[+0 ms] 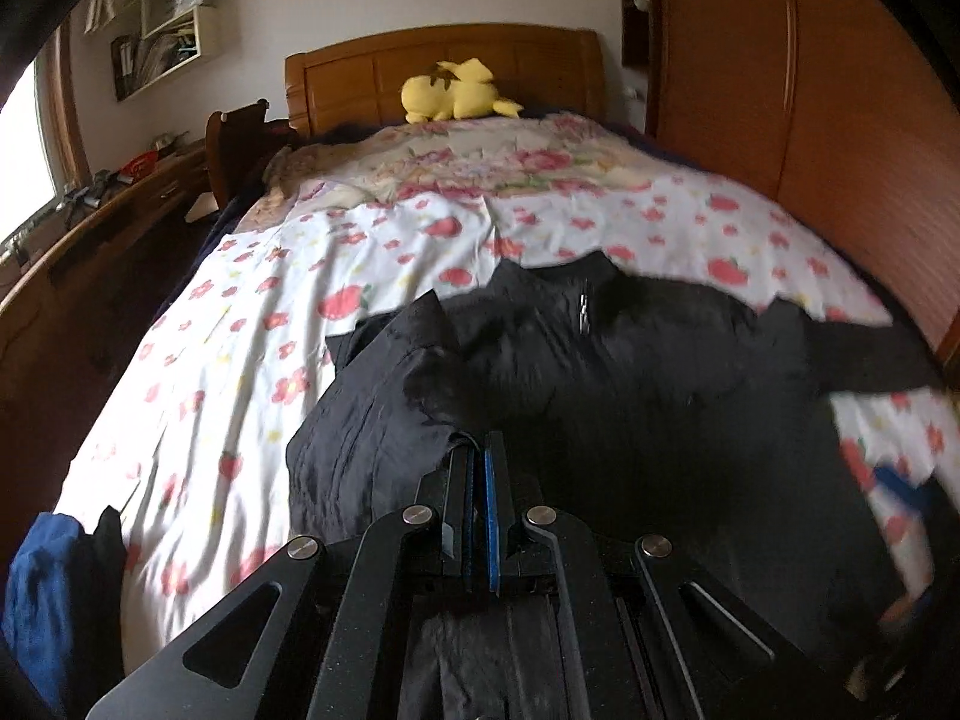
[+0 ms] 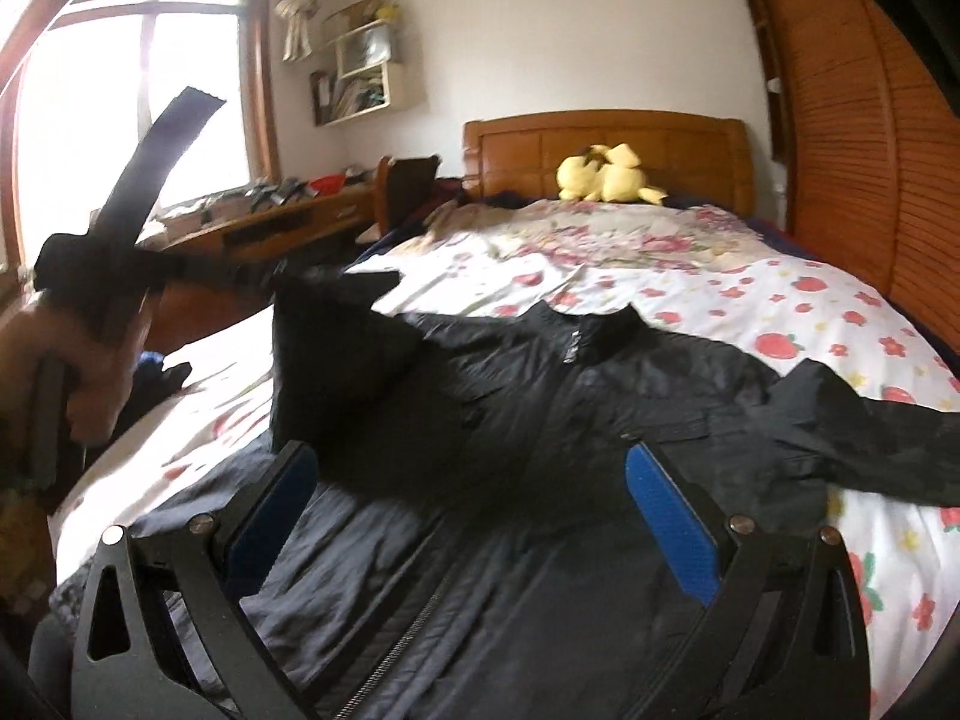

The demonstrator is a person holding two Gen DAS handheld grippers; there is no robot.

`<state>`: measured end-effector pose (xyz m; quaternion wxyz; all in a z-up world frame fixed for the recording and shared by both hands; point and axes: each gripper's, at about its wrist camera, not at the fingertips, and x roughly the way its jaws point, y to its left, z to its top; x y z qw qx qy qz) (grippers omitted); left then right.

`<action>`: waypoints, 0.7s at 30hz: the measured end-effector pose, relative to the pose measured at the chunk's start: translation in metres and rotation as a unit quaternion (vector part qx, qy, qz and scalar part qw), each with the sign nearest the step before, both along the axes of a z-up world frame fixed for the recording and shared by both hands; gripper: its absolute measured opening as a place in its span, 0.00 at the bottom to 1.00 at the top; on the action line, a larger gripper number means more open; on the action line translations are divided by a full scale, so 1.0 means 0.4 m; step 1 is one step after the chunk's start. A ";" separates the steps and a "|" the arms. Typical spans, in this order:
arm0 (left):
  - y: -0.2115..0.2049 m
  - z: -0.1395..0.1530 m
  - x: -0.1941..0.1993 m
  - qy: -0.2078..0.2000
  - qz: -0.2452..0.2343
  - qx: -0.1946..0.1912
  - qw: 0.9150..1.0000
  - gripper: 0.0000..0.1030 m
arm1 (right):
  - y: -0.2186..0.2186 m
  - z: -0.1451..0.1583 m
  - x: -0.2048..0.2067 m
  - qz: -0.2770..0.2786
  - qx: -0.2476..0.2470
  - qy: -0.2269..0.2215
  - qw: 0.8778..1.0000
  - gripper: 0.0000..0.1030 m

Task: Fold large clothes
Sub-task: 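Carry the held sleeve across the jacket body with the left gripper and open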

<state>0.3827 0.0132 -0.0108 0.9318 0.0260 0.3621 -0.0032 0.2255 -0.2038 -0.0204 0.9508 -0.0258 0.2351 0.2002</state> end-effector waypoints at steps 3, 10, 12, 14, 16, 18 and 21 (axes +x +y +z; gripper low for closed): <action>-0.021 -0.010 -0.019 0.003 -0.006 0.009 1.000 0.03 | -0.027 0.017 0.007 0.001 0.026 0.006 1.000 1.00; -0.012 -0.037 -0.075 -0.016 -0.011 -0.022 1.000 0.08 | -0.043 0.004 0.003 -0.003 0.035 0.026 0.999 1.00; 0.007 -0.042 -0.098 -0.023 -0.012 -0.036 0.999 0.13 | -0.048 -0.007 0.007 0.000 0.035 0.039 0.999 1.00; 0.022 -0.043 -0.132 -0.038 -0.007 -0.041 0.998 0.23 | -0.042 -0.018 0.006 -0.007 0.024 0.043 0.999 1.00; 0.029 -0.039 -0.164 -0.054 -0.008 -0.050 0.997 0.41 | -0.041 -0.022 -0.003 -0.010 0.019 0.044 0.999 1.00; 0.031 -0.038 -0.194 -0.061 -0.005 -0.043 0.997 0.47 | -0.035 -0.025 -0.008 -0.012 0.021 0.050 0.998 1.00; 0.057 -0.034 -0.247 -0.076 0.003 -0.054 0.996 0.50 | -0.006 -0.028 -0.003 0.003 0.032 0.068 0.997 1.00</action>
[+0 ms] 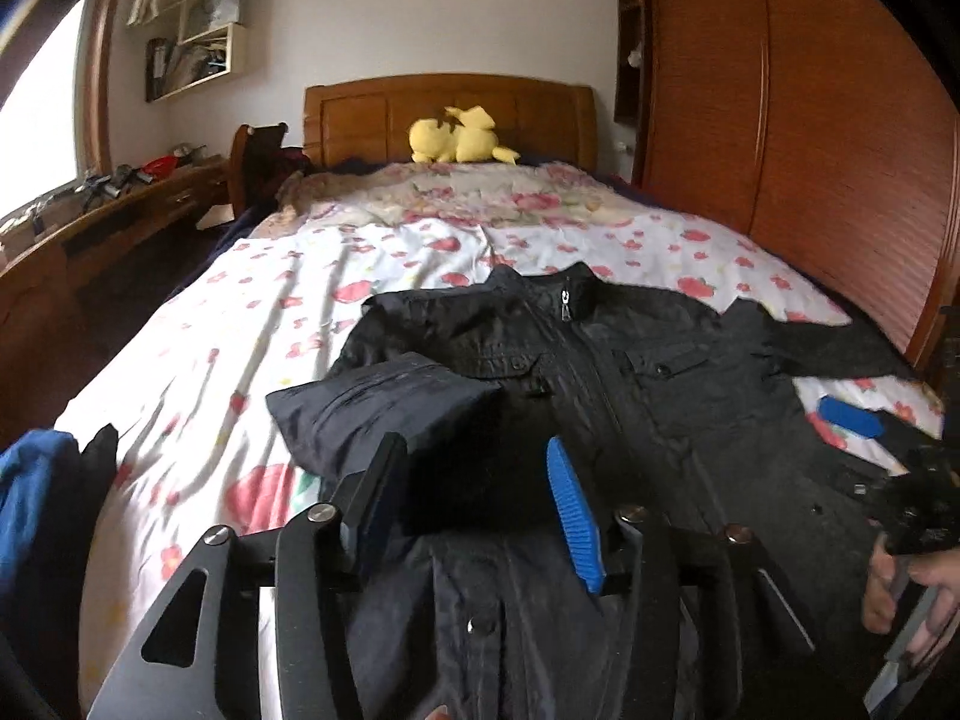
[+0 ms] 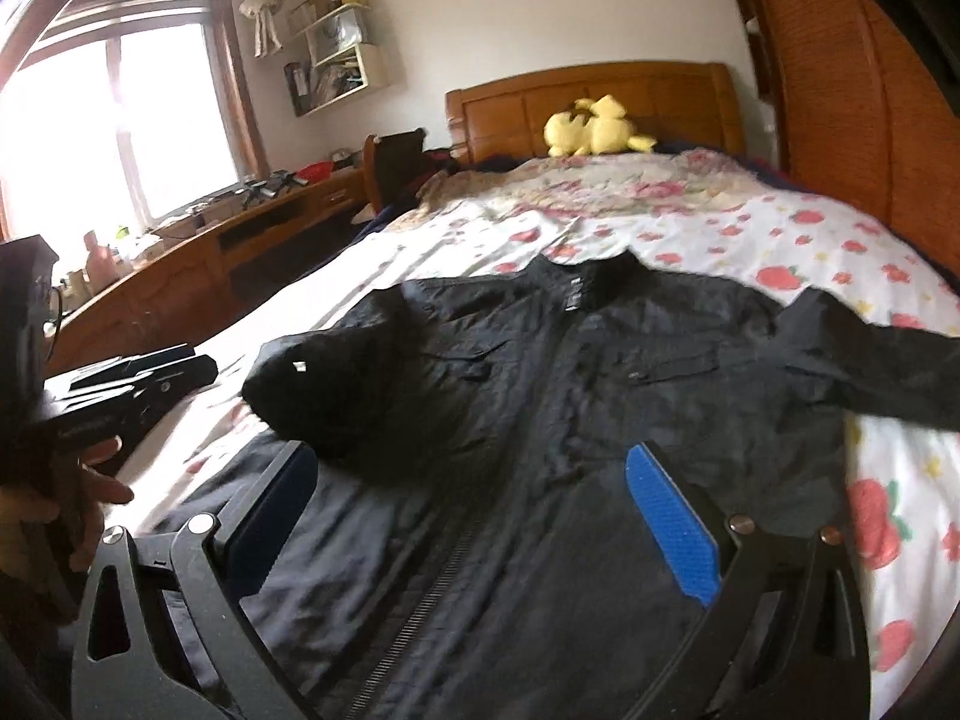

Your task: Fold large clothes

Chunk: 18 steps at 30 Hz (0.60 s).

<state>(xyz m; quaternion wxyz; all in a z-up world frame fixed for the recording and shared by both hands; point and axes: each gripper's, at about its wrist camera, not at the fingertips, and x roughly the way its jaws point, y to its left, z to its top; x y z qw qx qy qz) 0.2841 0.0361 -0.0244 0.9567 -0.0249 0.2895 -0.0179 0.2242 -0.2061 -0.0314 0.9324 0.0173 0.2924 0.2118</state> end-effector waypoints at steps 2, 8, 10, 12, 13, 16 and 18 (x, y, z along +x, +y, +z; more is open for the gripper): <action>0.027 0.000 -0.032 -0.003 0.009 -0.016 1.000 0.51 | 0.037 0.005 0.001 0.010 -0.012 -0.002 1.000 1.00; 0.111 0.022 -0.132 -0.028 0.044 -0.026 0.998 0.52 | 0.191 0.018 0.017 0.061 -0.056 -0.016 0.996 1.00; 0.146 0.028 -0.170 -0.038 0.061 -0.023 0.997 0.52 | 0.235 0.022 0.031 0.080 -0.054 -0.012 0.995 1.00; 0.168 0.030 -0.197 -0.043 0.072 -0.019 0.996 0.52 | 0.281 0.027 0.050 0.105 -0.040 0.003 0.994 1.00; 0.180 0.030 -0.213 -0.044 0.075 -0.022 0.996 0.52 | 0.313 0.031 0.061 0.116 -0.039 0.005 0.992 1.00; 0.219 0.030 -0.258 -0.046 0.090 -0.034 0.994 0.52 | 0.389 0.036 0.086 0.148 -0.041 0.007 0.988 0.94; 0.229 0.032 -0.278 -0.047 0.103 -0.027 0.993 0.52 | 0.449 0.028 0.107 0.166 -0.055 0.011 0.985 0.91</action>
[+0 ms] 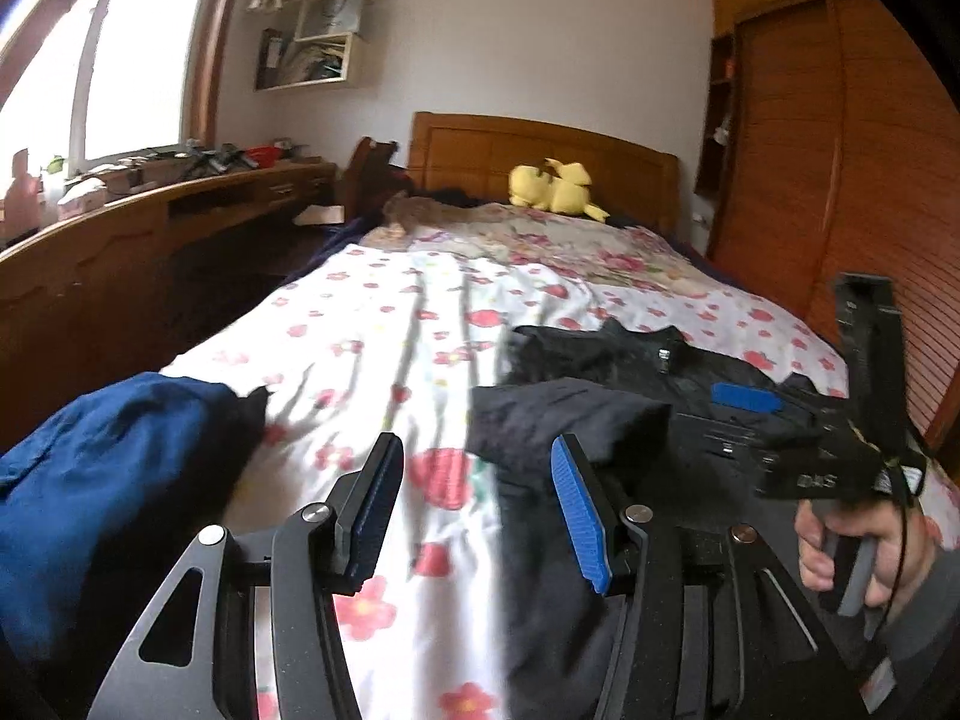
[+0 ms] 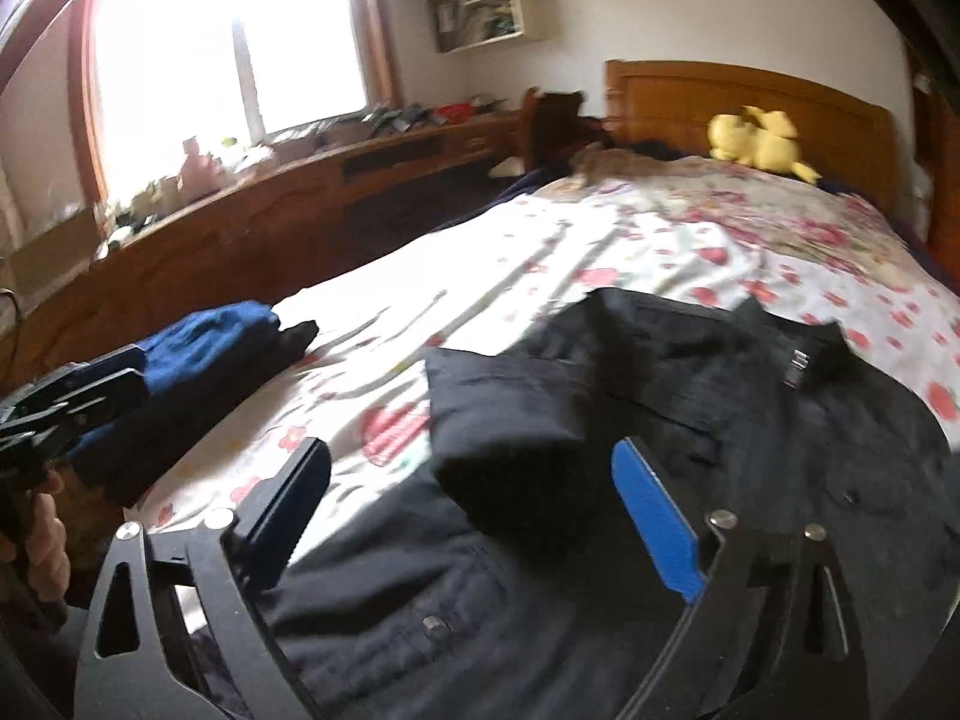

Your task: Fold large clothes

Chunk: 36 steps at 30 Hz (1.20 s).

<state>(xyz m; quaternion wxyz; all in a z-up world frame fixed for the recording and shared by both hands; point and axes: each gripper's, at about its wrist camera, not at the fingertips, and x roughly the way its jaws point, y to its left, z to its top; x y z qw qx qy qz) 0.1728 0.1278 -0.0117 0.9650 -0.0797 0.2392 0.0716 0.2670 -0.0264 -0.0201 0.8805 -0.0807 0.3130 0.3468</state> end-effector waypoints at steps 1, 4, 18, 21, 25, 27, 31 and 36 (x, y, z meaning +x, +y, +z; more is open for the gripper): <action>0.004 -0.001 -0.008 0.004 0.008 0.004 1.000 0.52 | 0.030 -0.009 0.011 0.008 -0.010 0.001 1.000 0.90; 0.007 0.000 -0.009 0.006 0.013 0.000 1.000 0.52 | 0.098 -0.049 0.042 0.025 -0.035 0.016 0.999 0.82; -0.003 0.005 -0.027 0.002 -0.002 -0.014 1.000 0.52 | 0.093 -0.193 0.130 0.006 -0.135 0.039 0.990 0.20; 0.004 0.010 -0.020 0.000 -0.011 -0.017 1.000 0.52 | 0.043 -0.123 0.130 -0.005 -0.068 0.023 0.997 0.19; -0.004 0.008 -0.012 0.000 -0.023 -0.018 1.000 0.52 | -0.061 -0.022 0.114 -0.036 0.017 0.000 0.999 0.19; -0.015 0.005 -0.009 0.000 -0.028 -0.013 1.000 0.52 | -0.133 0.011 0.108 -0.069 0.049 -0.003 0.996 0.19; -0.033 0.000 0.000 -0.001 -0.036 -0.009 0.999 0.52 | -0.252 0.005 0.096 -0.152 0.048 0.000 0.987 0.19; -0.054 -0.010 0.006 -0.011 -0.039 -0.005 0.999 0.52 | -0.326 -0.062 0.078 -0.213 -0.040 -0.012 0.976 0.32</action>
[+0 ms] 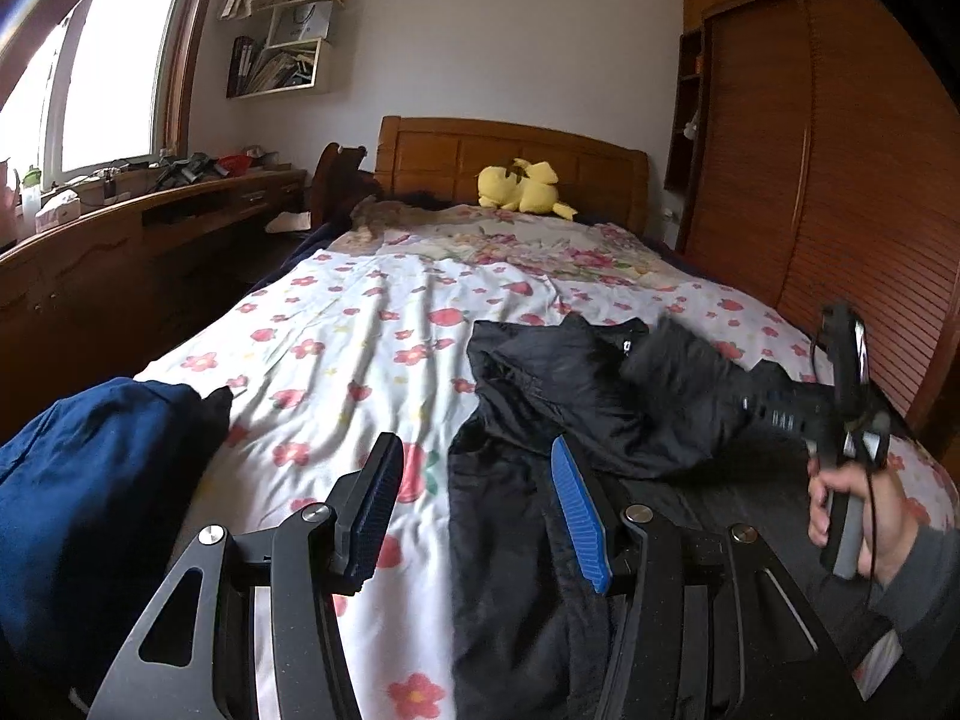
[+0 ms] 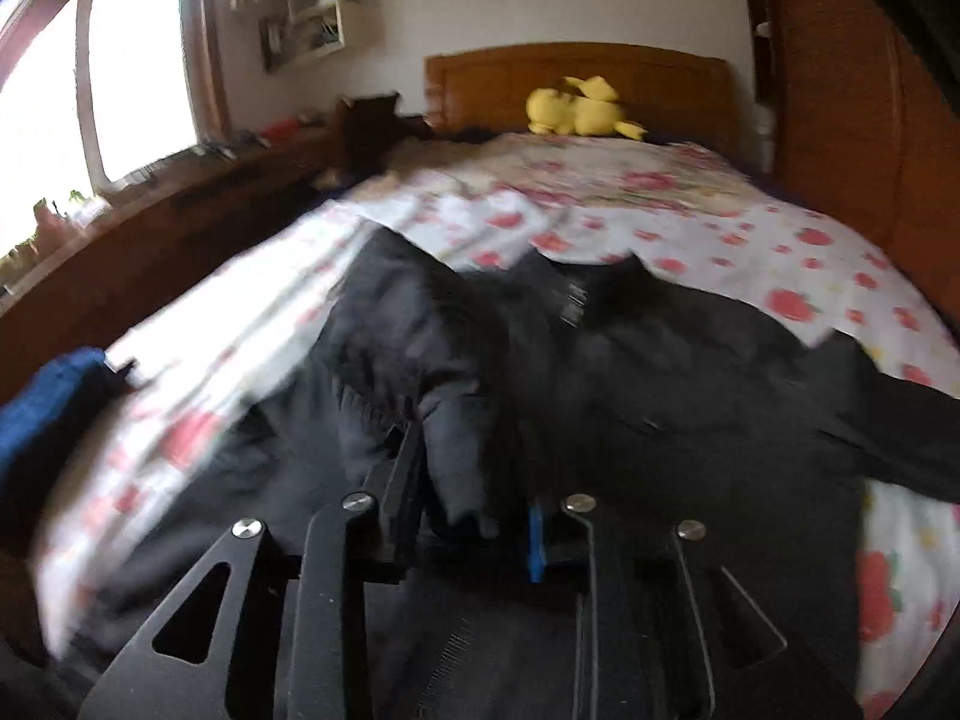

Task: Fold large clothes
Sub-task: 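Grasp the jacket side with the right gripper and fold it over the body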

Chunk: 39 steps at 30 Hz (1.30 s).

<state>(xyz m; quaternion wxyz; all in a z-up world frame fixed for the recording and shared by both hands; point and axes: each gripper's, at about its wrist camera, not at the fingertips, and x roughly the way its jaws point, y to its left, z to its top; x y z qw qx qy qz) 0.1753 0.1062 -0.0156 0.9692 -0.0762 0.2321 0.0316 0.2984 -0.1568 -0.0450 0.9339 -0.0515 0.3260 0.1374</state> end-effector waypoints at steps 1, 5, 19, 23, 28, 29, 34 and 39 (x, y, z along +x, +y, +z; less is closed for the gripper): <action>-0.004 -0.003 0.002 0.000 0.001 0.004 1.000 0.52 | -0.010 -0.010 -0.003 -0.009 -0.018 -0.001 1.000 0.34; -0.021 -0.021 0.010 0.001 0.001 0.016 1.000 0.52 | -0.047 -0.029 0.003 -0.031 -0.056 -0.016 0.998 0.41; -0.103 -0.043 0.043 0.046 -0.073 0.026 0.996 0.52 | -0.020 -0.166 0.033 0.035 -0.099 0.088 0.990 0.42; -0.115 -0.045 0.046 0.052 -0.084 0.029 0.995 0.52 | -0.023 -0.196 0.032 0.043 -0.121 0.112 0.985 0.42; -0.126 -0.045 0.045 0.056 -0.089 0.033 0.994 0.52 | -0.029 -0.187 0.005 0.059 -0.123 0.120 0.983 0.42; -0.127 -0.044 0.045 0.056 -0.089 0.032 0.994 0.52 | -0.028 -0.188 -0.005 0.064 -0.132 0.120 0.982 0.42; -0.132 -0.050 0.048 0.058 -0.091 0.032 0.994 0.52 | -0.017 -0.194 -0.009 0.073 -0.151 0.120 0.979 0.41; -0.140 -0.059 0.052 0.064 -0.092 0.031 0.993 0.52 | -0.019 -0.188 0.002 0.082 -0.167 0.122 0.975 0.10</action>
